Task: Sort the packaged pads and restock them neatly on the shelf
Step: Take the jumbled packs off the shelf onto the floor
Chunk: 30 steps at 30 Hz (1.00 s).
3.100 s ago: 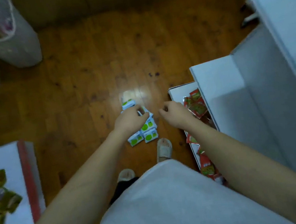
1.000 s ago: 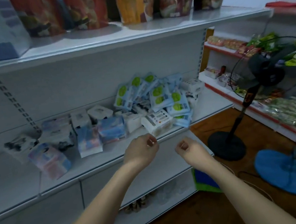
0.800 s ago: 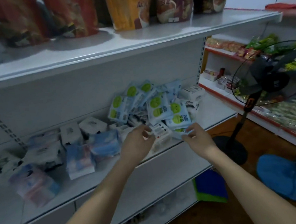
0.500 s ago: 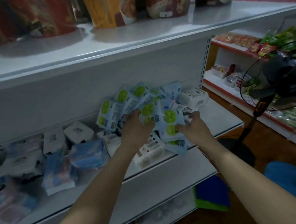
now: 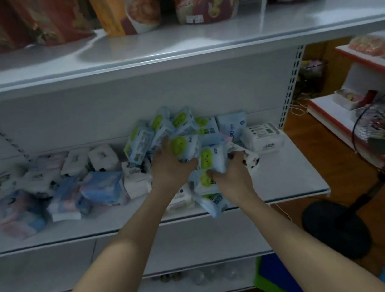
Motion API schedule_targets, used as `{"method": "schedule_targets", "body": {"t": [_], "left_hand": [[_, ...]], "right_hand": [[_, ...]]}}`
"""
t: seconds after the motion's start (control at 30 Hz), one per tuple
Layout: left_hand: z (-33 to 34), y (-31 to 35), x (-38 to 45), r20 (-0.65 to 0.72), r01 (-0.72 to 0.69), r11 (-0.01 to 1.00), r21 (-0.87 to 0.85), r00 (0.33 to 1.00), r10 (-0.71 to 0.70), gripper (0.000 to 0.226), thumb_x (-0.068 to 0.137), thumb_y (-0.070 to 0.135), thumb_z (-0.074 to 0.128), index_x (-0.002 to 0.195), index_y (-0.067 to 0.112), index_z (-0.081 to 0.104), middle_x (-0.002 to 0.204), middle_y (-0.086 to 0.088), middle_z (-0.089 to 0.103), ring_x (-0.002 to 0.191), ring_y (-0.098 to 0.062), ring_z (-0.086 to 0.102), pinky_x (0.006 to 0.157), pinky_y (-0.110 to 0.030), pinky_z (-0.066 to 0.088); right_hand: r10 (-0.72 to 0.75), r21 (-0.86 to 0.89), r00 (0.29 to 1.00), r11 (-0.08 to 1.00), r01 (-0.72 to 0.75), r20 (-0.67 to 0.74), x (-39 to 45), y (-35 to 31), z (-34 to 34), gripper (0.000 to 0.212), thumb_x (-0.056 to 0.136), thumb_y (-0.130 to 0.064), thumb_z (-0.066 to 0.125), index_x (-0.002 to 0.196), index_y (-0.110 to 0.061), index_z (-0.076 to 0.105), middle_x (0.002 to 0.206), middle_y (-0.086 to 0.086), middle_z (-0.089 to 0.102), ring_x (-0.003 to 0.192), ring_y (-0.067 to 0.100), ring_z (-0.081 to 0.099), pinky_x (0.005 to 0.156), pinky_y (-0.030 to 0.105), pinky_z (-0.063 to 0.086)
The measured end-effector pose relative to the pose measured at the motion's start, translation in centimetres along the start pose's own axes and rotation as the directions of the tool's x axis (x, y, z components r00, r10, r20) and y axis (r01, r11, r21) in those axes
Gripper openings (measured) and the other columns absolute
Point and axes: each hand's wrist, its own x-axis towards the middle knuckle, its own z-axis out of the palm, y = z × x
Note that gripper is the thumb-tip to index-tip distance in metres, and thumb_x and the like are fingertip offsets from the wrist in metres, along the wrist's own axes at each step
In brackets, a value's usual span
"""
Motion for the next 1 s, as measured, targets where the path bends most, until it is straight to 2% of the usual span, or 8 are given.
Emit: {"method": "schedule_targets", "body": {"t": [0.13,0.27,0.4,0.5,0.6,0.8,0.87,1.0], "left_hand": [[-1.8,0.3,-2.7,-0.142,0.08,0.997,0.006,0.987,-0.078,0.112,0.07,0.036,0.083,0.153,0.034,0.009,0.145,-0.012,0.022,0.125,-0.033,0.045,0.098,-0.039,0.044],[-4.5,-0.3,-6.2,-0.338,0.144,0.99,-0.001,0.931,-0.136,0.1,0.064,0.03,0.086,0.144,0.027,0.027,0.128,-0.008,0.024,0.107,-0.024,0.045,0.09,-0.023,0.036],[-8.7,-2.4,-10.5,-0.515,0.263,0.962,-0.079,0.815,-0.265,0.086,0.06,0.033,0.089,0.127,0.014,0.038,0.122,-0.004,0.028,0.103,-0.018,0.043,0.087,-0.018,0.038],[-11.9,-4.5,-14.8,-0.611,0.33,0.937,-0.113,0.72,-0.328,0.081,0.059,0.044,0.09,0.117,0.014,0.042,0.116,0.0,0.038,0.106,-0.016,0.046,0.084,-0.018,0.037],[-15.3,-7.6,-19.8,-0.657,0.387,0.904,-0.181,0.637,-0.404,0.076,0.059,0.053,0.087,0.113,0.02,0.044,0.114,0.002,0.046,0.108,-0.016,0.05,0.089,-0.03,0.044],[-20.6,-14.4,-28.6,-0.637,0.467,0.804,-0.368,0.503,-0.584,0.08,0.038,0.076,0.081,0.101,0.031,0.063,0.107,0.0,0.065,0.095,-0.016,0.065,0.086,-0.041,0.056],[-22.7,-17.2,-32.8,-0.641,0.487,0.755,-0.438,0.42,-0.643,0.069,0.04,0.068,0.084,0.097,0.036,0.061,0.109,-0.001,0.065,0.092,-0.016,0.067,0.082,-0.04,0.058],[-26.9,-21.1,-41.1,-0.621,0.452,0.687,-0.569,0.311,-0.719,0.042,0.071,0.034,0.085,0.097,0.031,0.053,0.102,-0.001,0.064,0.081,-0.011,0.065,0.072,-0.032,0.056]], "right_hand": [[-0.058,0.122,0.997,0.991,0.051,0.053,-0.2,-0.7,-1.3,0.029,0.084,-0.026,0.072,0.11,-0.02,0.06,0.099,-0.008,0.067,0.092,0.012,0.065,0.078,0.029,0.052],[-0.167,0.193,0.975,0.972,0.138,0.147,-1.5,-3.3,-0.7,0.031,0.086,-0.023,0.07,0.109,-0.03,0.05,0.092,-0.021,0.056,0.078,-0.006,0.056,0.059,0.012,0.042],[-0.242,0.222,0.924,0.958,0.18,0.296,-4.3,-5.2,3.5,0.04,0.082,-0.021,0.072,0.115,-0.025,0.05,0.096,-0.014,0.061,0.089,0.011,0.063,0.071,0.023,0.049],[-0.269,0.228,0.843,0.957,0.179,0.466,-7.9,-5.9,7.6,0.041,0.085,-0.02,0.07,0.118,-0.028,0.047,0.1,-0.011,0.063,0.084,0.007,0.062,0.068,0.021,0.052],[-0.264,0.221,0.747,0.962,0.159,0.61,-12.3,-6.5,11.9,0.041,0.085,-0.022,0.07,0.115,-0.036,0.046,0.098,-0.018,0.064,0.085,0.004,0.065,0.073,0.035,0.059],[-0.254,0.188,0.615,0.967,0.172,0.746,-18.3,-7.0,18.1,0.033,0.083,-0.014,0.071,0.108,-0.023,0.051,0.096,-0.005,0.065,0.084,0.012,0.066,0.064,0.028,0.058],[-0.243,0.154,0.556,0.967,0.203,0.795,-21.1,-7.2,20.9,0.029,0.084,-0.013,0.07,0.107,-0.019,0.054,0.096,-0.004,0.067,0.087,0.013,0.067,0.072,0.026,0.057],[-0.184,0.102,0.432,0.973,0.206,0.883,-27.7,-7.1,27.4,0.025,0.085,-0.018,0.071,0.108,-0.02,0.061,0.101,0.002,0.072,0.089,0.018,0.072,0.082,0.048,0.059]]}}
